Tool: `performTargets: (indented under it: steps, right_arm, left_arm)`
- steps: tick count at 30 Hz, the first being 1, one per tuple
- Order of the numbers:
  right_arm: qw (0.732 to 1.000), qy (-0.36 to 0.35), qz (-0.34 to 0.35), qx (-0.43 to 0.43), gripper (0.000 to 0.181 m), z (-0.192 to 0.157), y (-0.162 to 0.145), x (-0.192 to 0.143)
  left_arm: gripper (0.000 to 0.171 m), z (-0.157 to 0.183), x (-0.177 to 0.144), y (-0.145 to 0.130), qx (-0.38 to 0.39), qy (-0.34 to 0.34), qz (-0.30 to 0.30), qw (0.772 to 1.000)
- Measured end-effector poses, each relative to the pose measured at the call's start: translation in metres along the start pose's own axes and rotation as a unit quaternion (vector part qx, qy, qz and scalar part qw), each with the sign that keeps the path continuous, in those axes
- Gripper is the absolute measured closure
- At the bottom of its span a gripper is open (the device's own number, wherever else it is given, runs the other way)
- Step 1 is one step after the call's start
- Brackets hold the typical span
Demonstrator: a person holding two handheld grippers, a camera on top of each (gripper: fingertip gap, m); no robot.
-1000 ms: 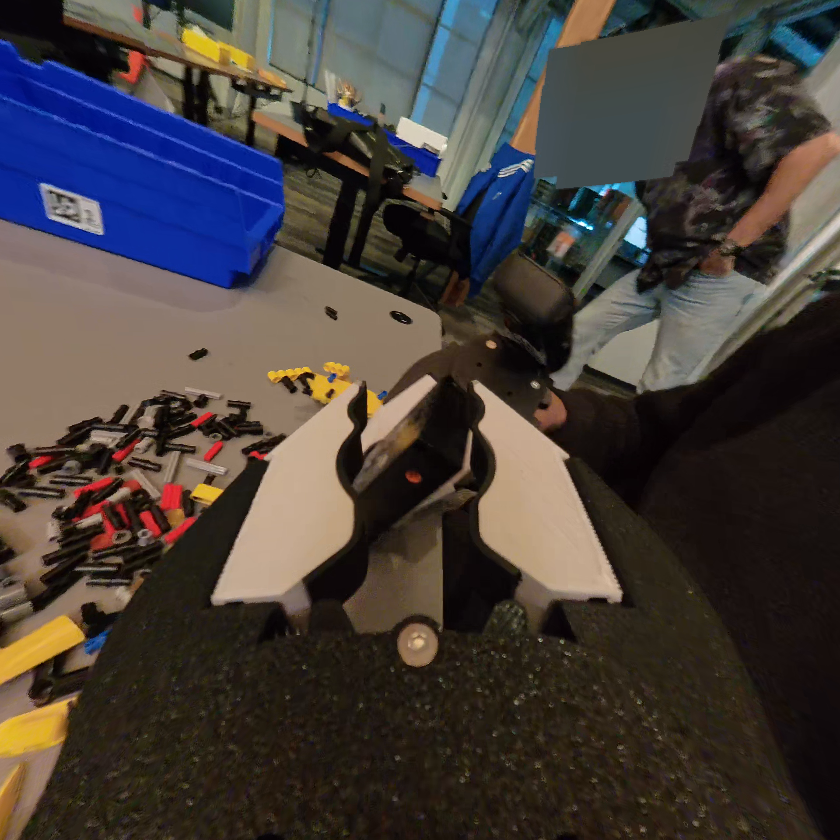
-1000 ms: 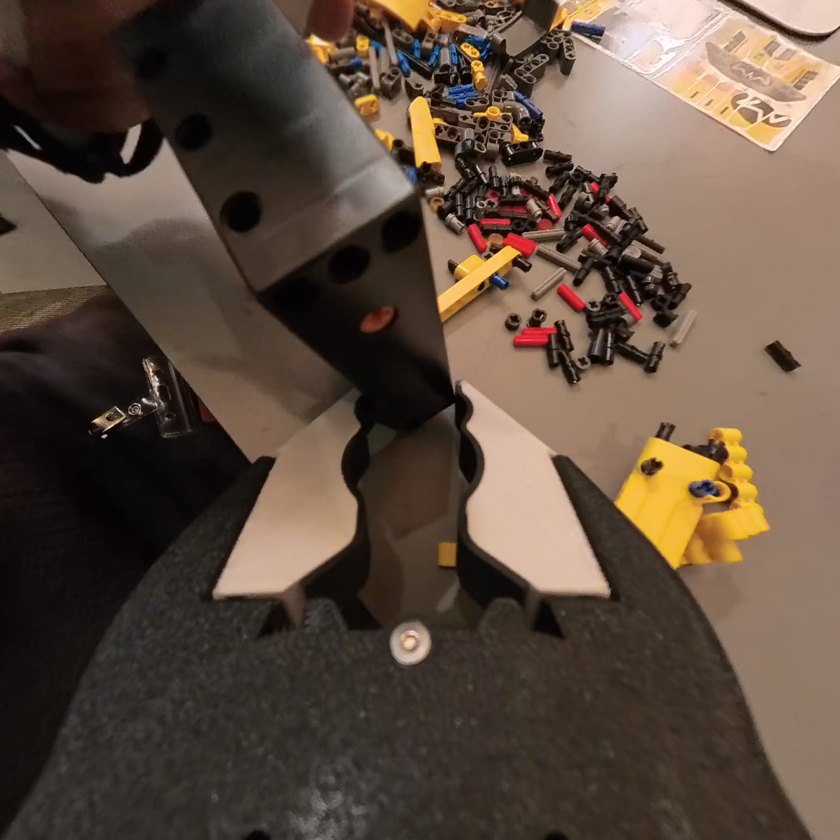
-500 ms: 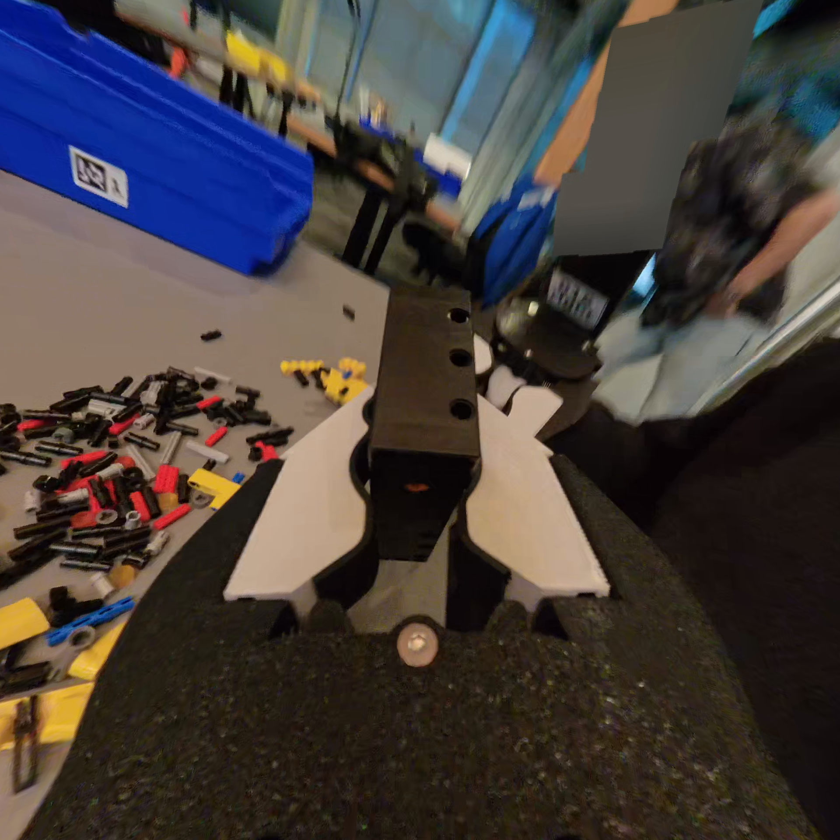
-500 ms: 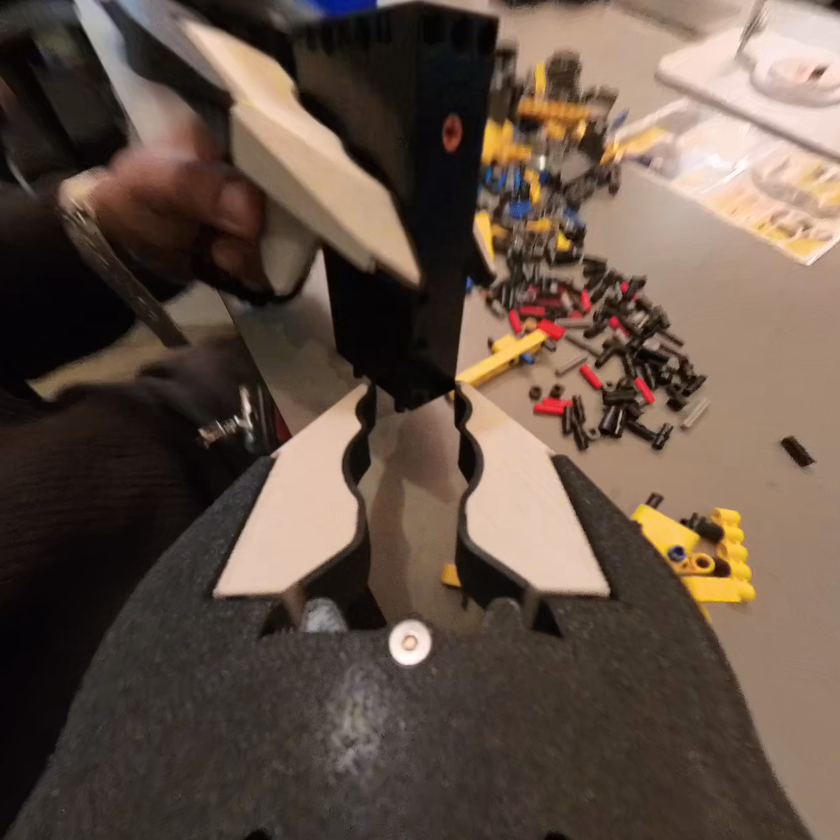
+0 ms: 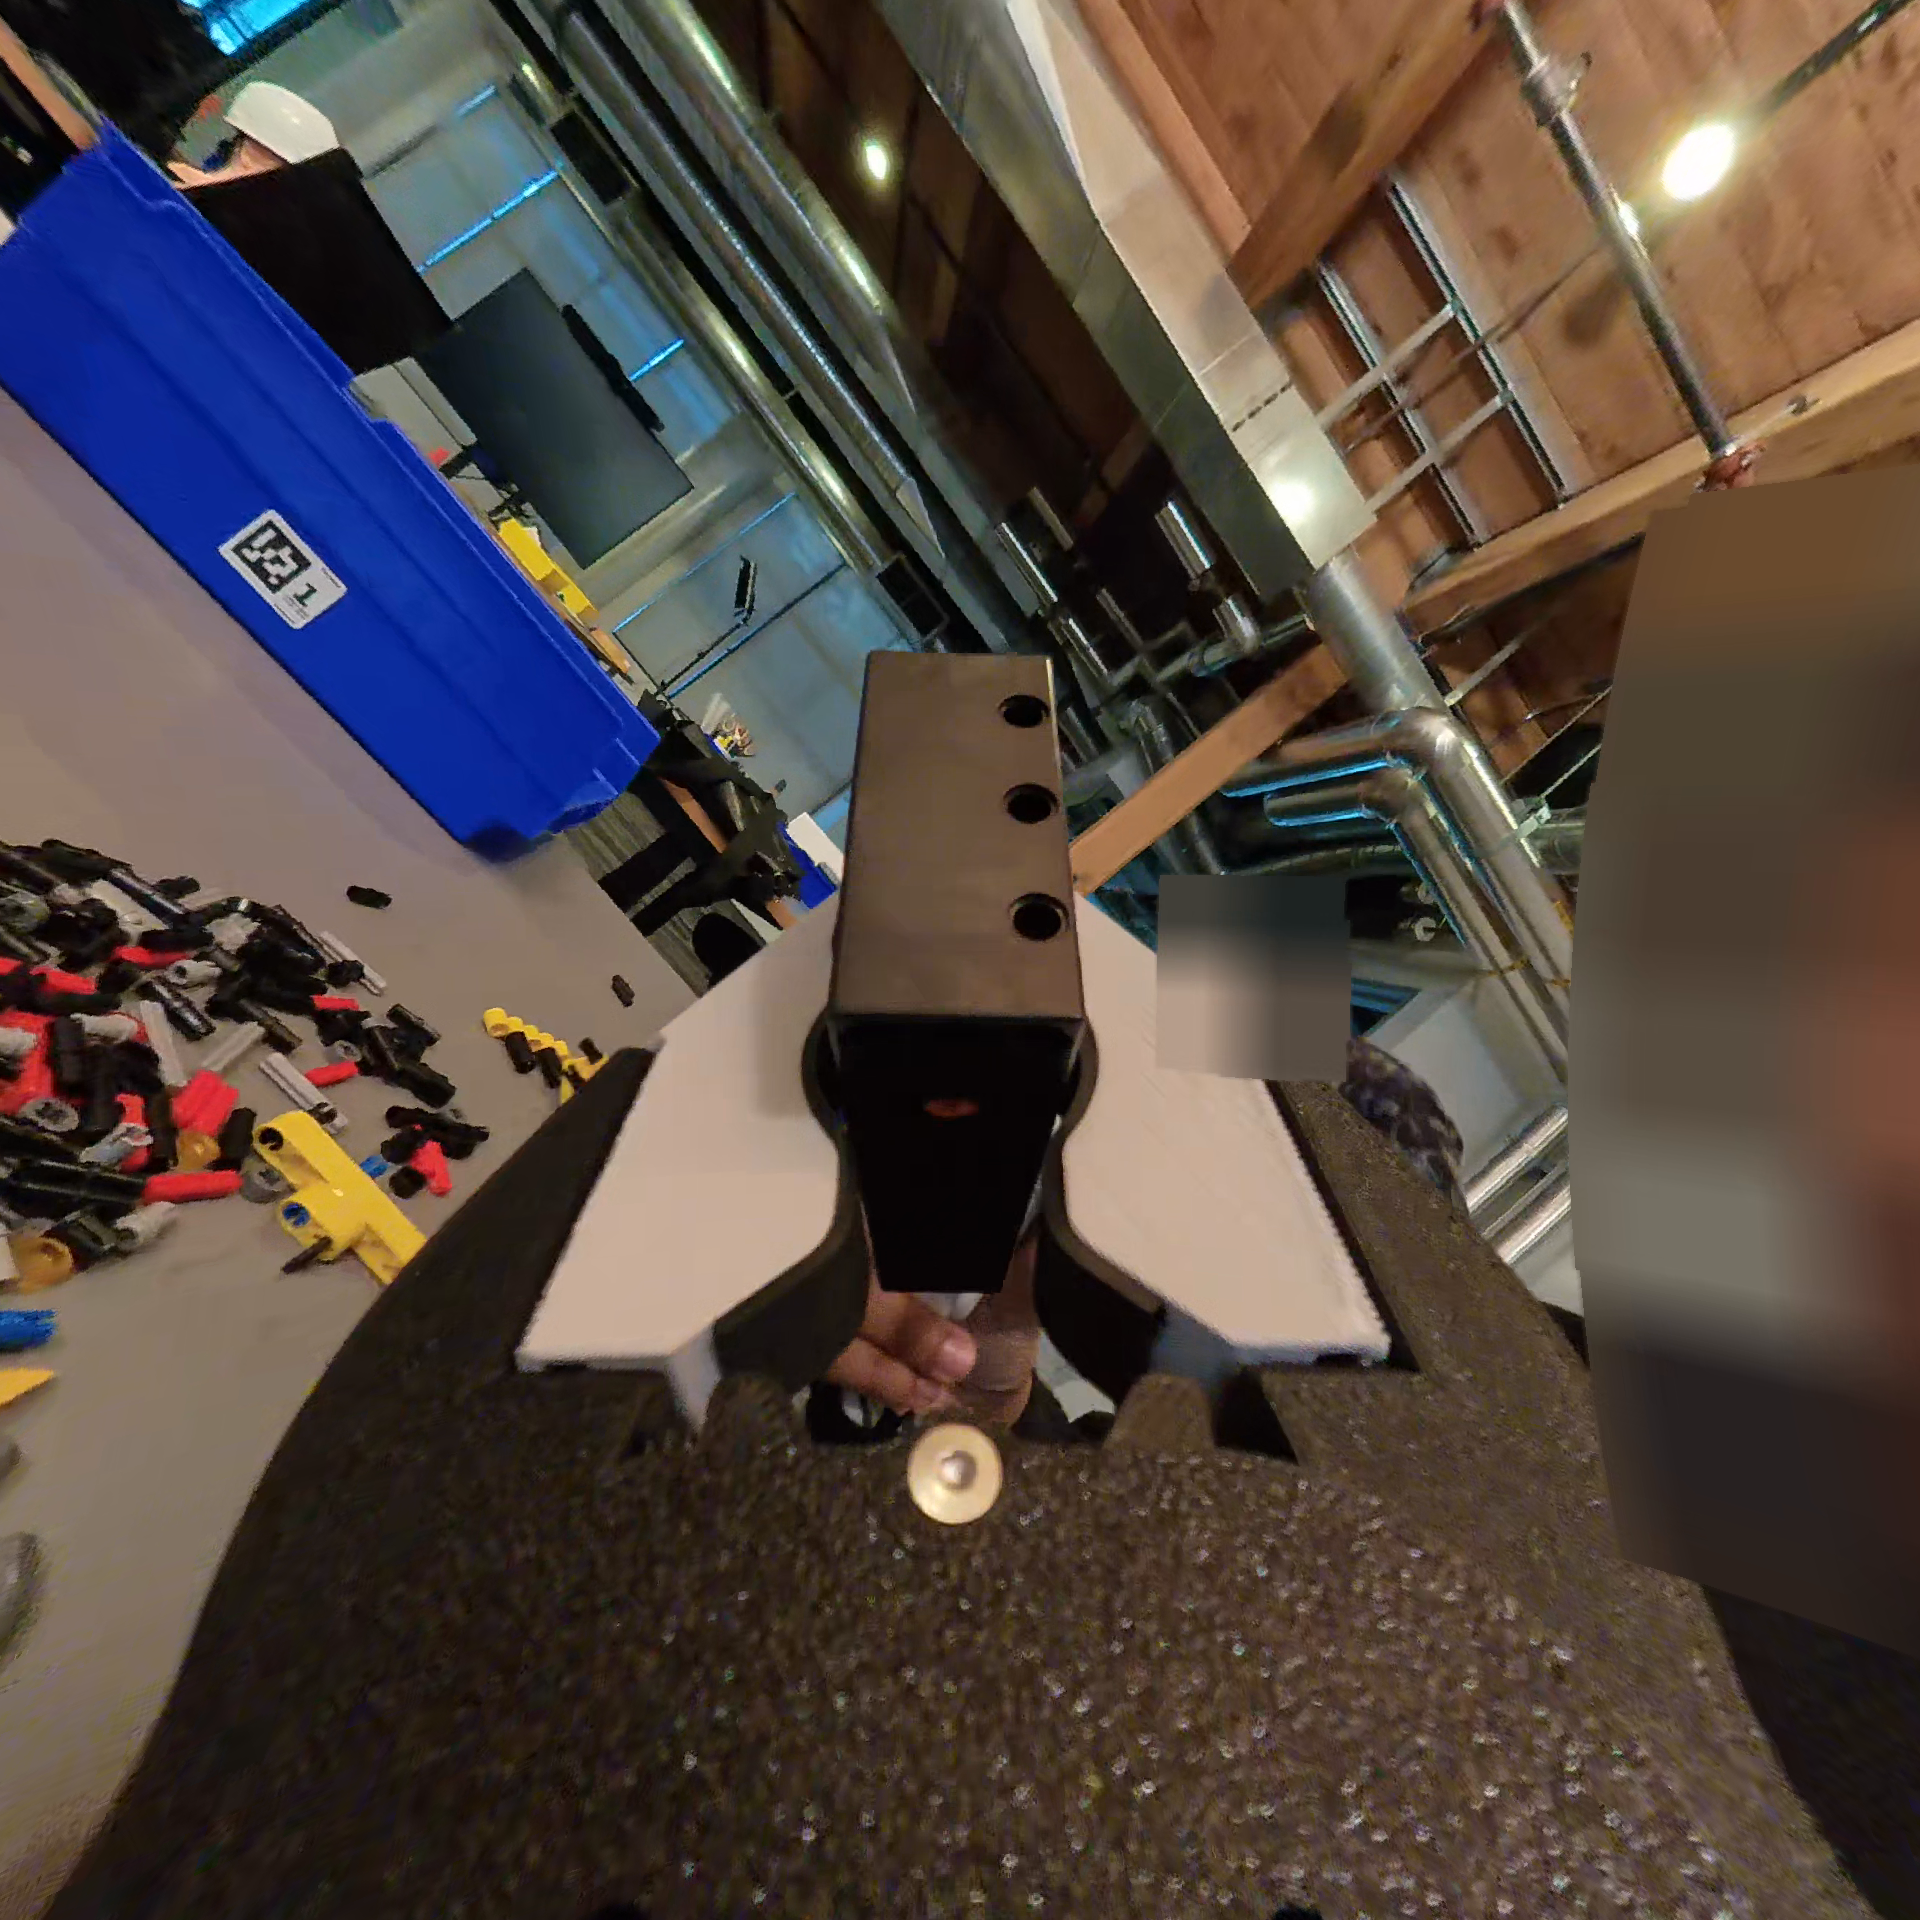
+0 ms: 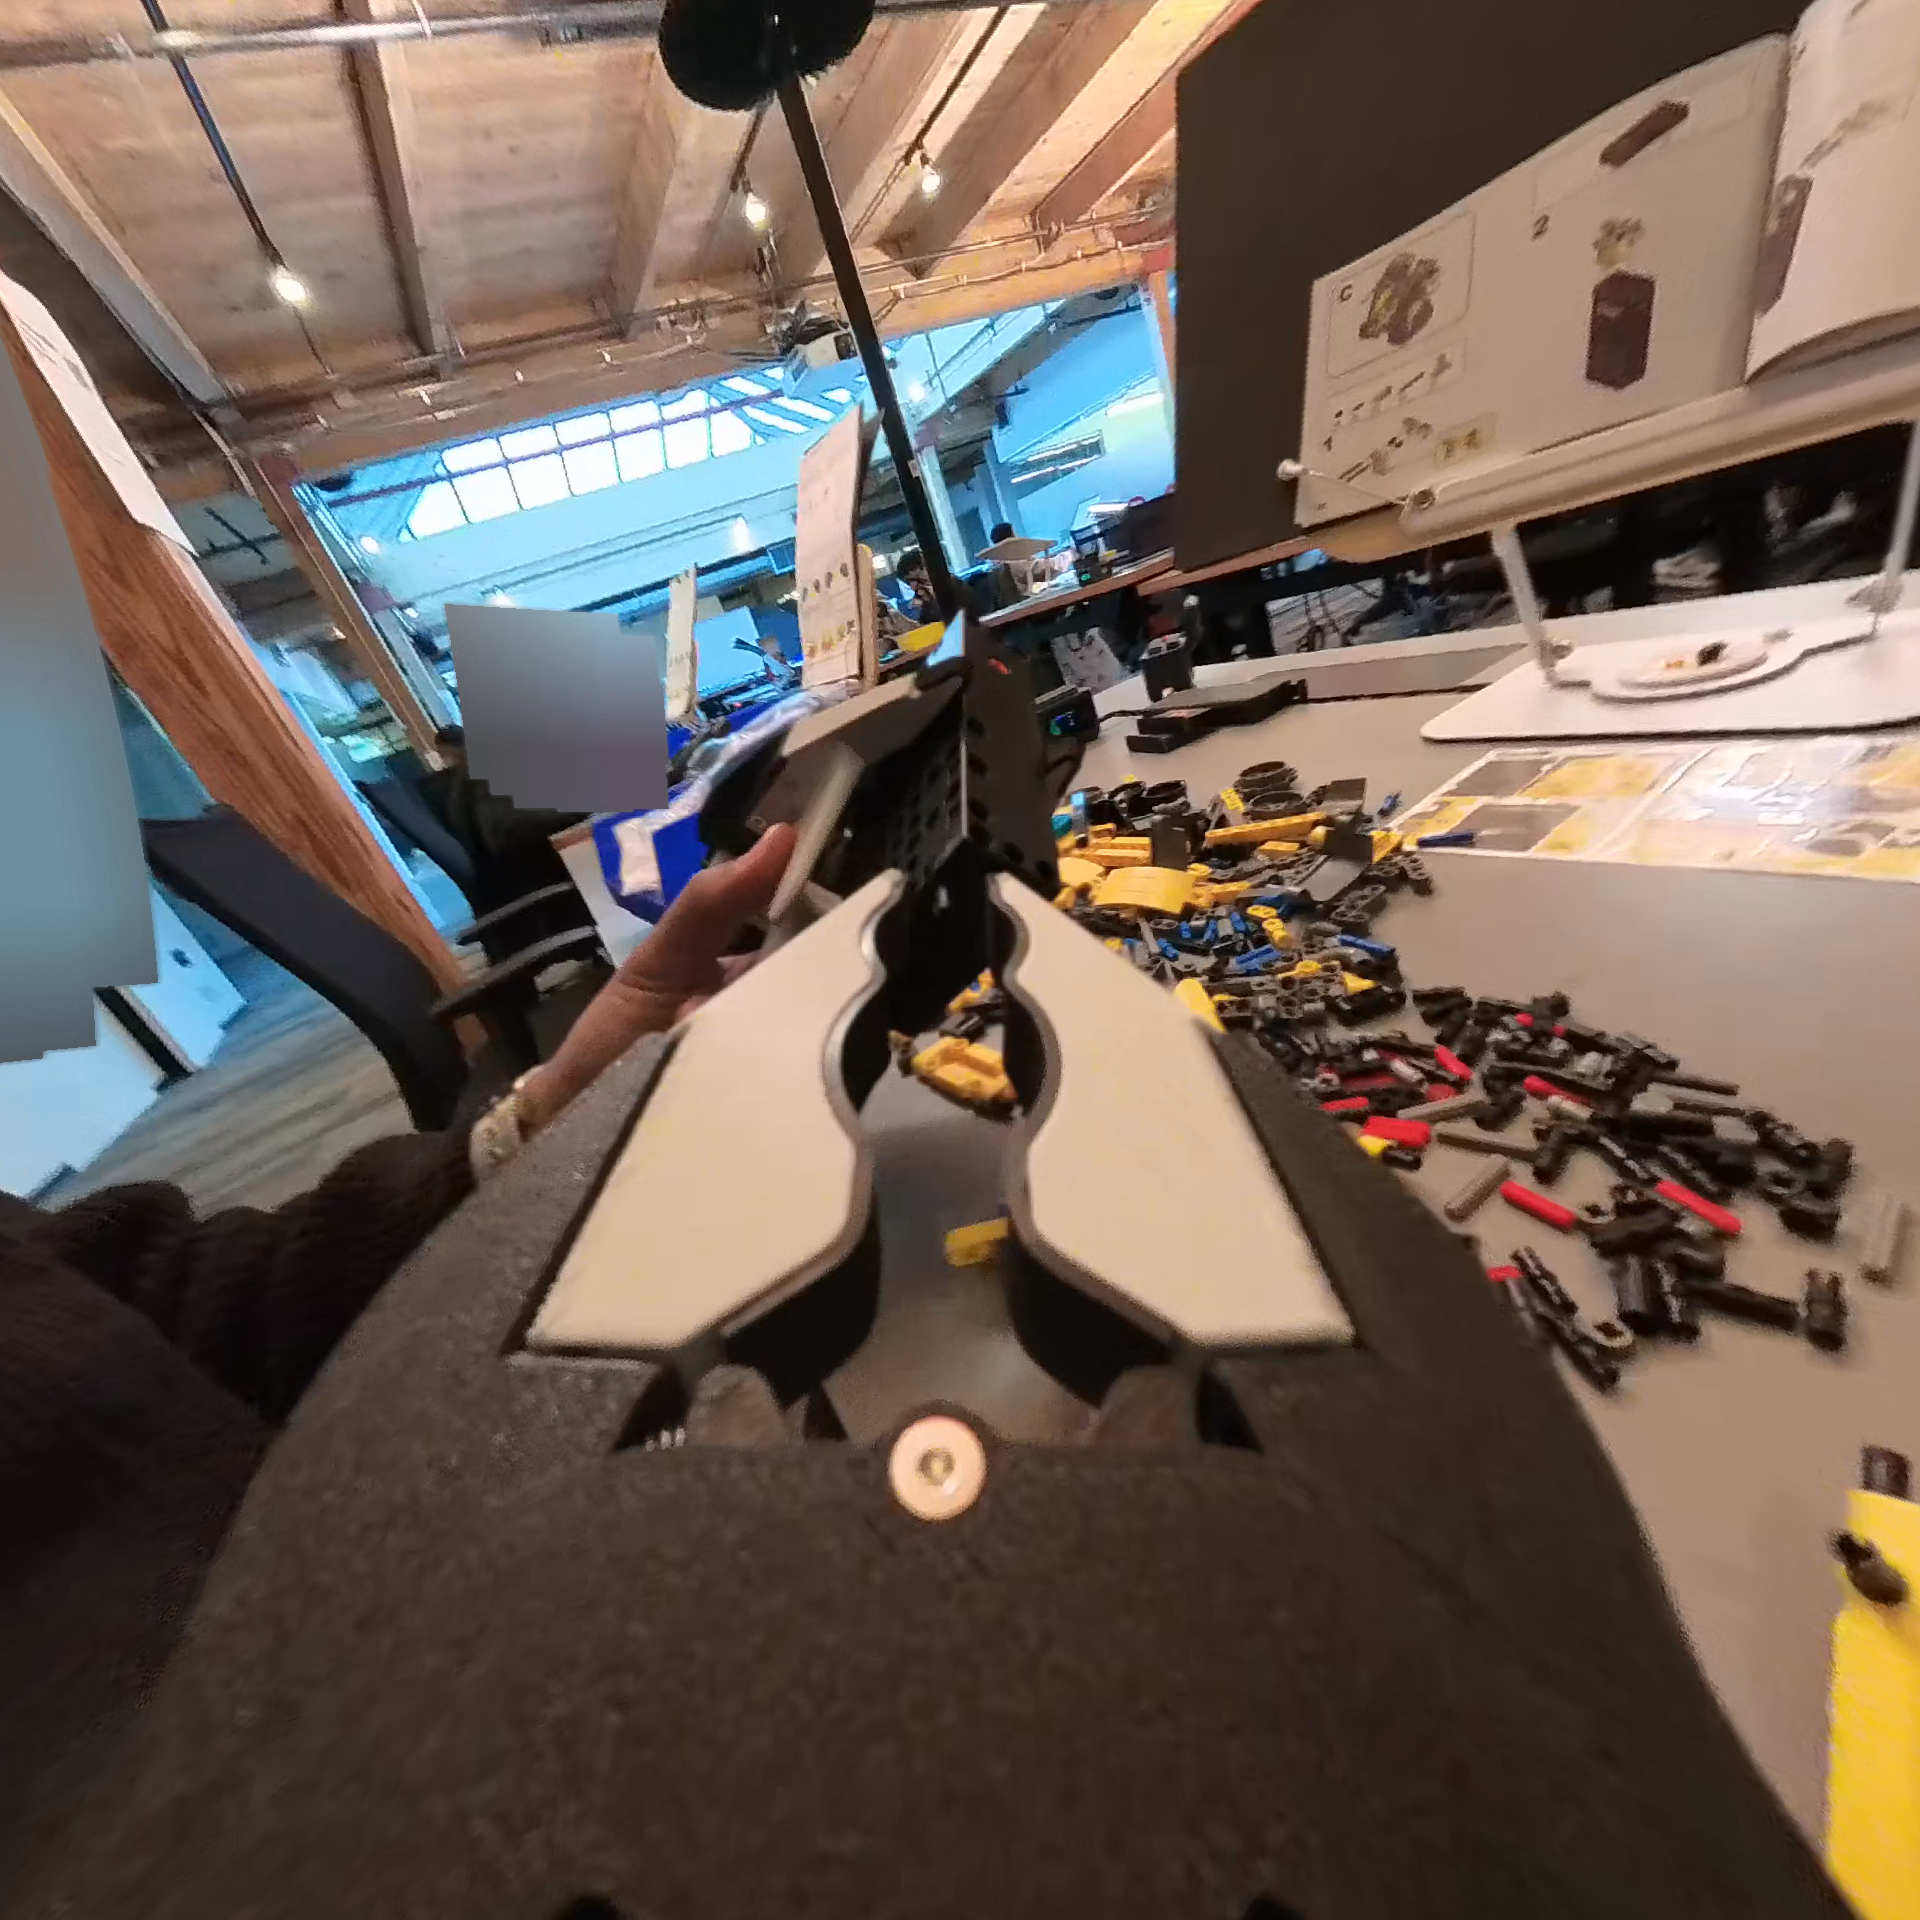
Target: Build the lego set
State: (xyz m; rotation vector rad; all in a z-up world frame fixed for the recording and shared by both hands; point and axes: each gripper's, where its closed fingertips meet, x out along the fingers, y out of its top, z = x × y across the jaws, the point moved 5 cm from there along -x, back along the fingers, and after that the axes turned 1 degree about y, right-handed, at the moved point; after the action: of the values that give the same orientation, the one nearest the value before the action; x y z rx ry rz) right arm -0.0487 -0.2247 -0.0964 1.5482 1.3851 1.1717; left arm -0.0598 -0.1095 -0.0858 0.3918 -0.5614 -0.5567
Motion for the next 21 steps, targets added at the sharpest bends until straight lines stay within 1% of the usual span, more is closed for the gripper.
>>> performTargets:
  steps: [5, 6, 11, 13, 14, 15, 16, 21]
  right_arm:
    - [0.998, -0.019, 0.004, -0.057, 0.173, -0.003, 0.002, 0.001]
    - [0.998, -0.022, 0.004, -0.066, 0.176, -0.004, 0.002, 0.001]
    - [0.994, -0.034, 0.011, -0.105, 0.177, -0.007, 0.002, 0.003]
    - [0.996, -0.024, 0.001, -0.092, 0.177, -0.008, 0.001, 0.005]
    - [0.997, -0.015, -0.004, -0.074, 0.177, -0.009, 0.0, 0.005]
    - [0.998, -0.007, -0.007, -0.056, 0.177, -0.009, -0.001, 0.006]
    - [0.999, -0.002, -0.008, -0.042, 0.178, -0.009, -0.003, 0.007]
    - [1.0, 0.011, -0.006, -0.021, 0.179, -0.017, -0.006, 0.011]
  left_arm:
    - [0.145, 0.002, 0.001, -0.001, -0.014, 0.002, 0.01, 1.0]
    - [0.145, 0.002, 0.0, -0.001, -0.014, 0.006, 0.016, 1.0]
    - [0.145, -0.002, -0.001, 0.001, -0.05, 0.0, 0.046, 0.998]
    - [0.144, -0.005, -0.003, 0.001, -0.067, -0.008, 0.059, 0.996]
    - [0.144, -0.006, -0.004, 0.001, -0.073, -0.011, 0.067, 0.995]
    - [0.141, -0.007, -0.006, 0.001, -0.078, -0.012, 0.076, 0.994]
    - [0.145, -0.007, -0.007, 0.002, -0.081, -0.009, 0.085, 0.993]
    - [0.146, 0.004, -0.01, 0.008, -0.054, 0.002, 0.113, 0.992]
